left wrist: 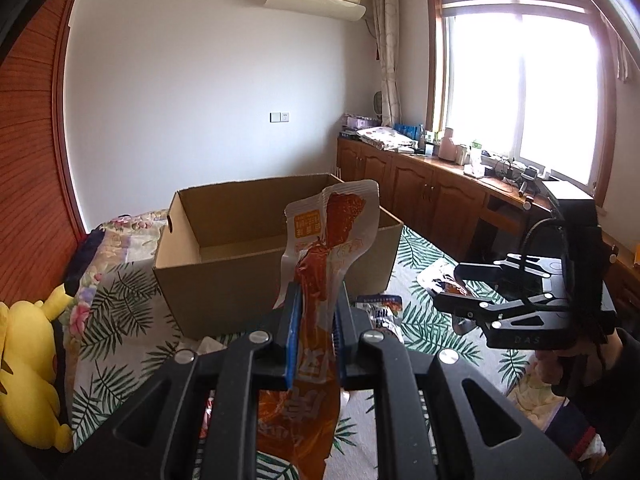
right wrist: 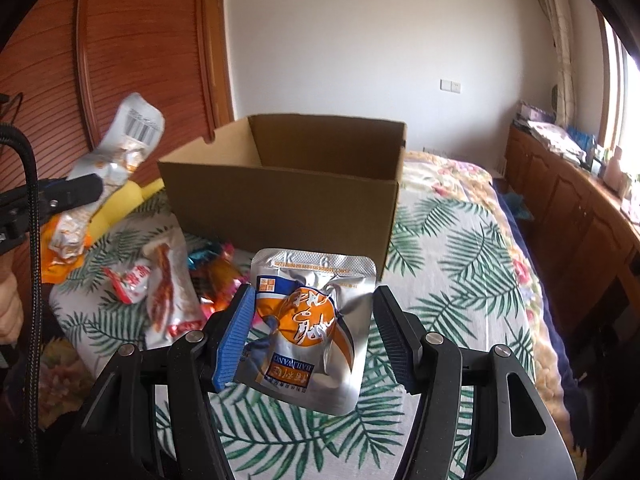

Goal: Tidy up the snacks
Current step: 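Carry both packs over the box and open both tools to drop them inside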

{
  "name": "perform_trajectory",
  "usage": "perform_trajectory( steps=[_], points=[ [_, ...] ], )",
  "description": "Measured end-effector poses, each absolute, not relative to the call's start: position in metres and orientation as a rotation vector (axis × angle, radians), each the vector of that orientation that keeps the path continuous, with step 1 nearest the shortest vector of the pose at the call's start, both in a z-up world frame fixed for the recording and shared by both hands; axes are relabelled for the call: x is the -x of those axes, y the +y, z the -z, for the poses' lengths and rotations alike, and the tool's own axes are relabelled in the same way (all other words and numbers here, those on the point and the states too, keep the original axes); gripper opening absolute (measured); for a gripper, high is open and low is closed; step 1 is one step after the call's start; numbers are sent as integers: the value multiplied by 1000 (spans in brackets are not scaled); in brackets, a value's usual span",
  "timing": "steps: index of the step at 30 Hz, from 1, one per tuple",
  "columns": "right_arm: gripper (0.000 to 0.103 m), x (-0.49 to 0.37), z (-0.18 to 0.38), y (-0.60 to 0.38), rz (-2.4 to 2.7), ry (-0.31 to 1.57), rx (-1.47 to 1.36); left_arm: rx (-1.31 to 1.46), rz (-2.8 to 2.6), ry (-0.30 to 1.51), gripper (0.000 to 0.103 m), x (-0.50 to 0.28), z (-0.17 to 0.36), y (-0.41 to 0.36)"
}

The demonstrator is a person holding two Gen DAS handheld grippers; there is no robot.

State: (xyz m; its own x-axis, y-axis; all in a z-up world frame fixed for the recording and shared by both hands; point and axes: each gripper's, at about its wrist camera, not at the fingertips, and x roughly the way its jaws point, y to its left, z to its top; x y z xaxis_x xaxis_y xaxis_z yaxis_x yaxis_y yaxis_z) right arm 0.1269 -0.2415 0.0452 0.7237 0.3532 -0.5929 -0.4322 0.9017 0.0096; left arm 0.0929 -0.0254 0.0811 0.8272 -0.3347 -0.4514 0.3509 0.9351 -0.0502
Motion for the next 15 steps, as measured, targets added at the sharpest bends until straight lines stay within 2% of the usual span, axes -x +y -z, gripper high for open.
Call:
perform_trajectory(
  steps=[15],
  points=[
    [62,-131,-74,-226,-477,564,125,-15,353,437,11,-117,-102,-20]
  ],
)
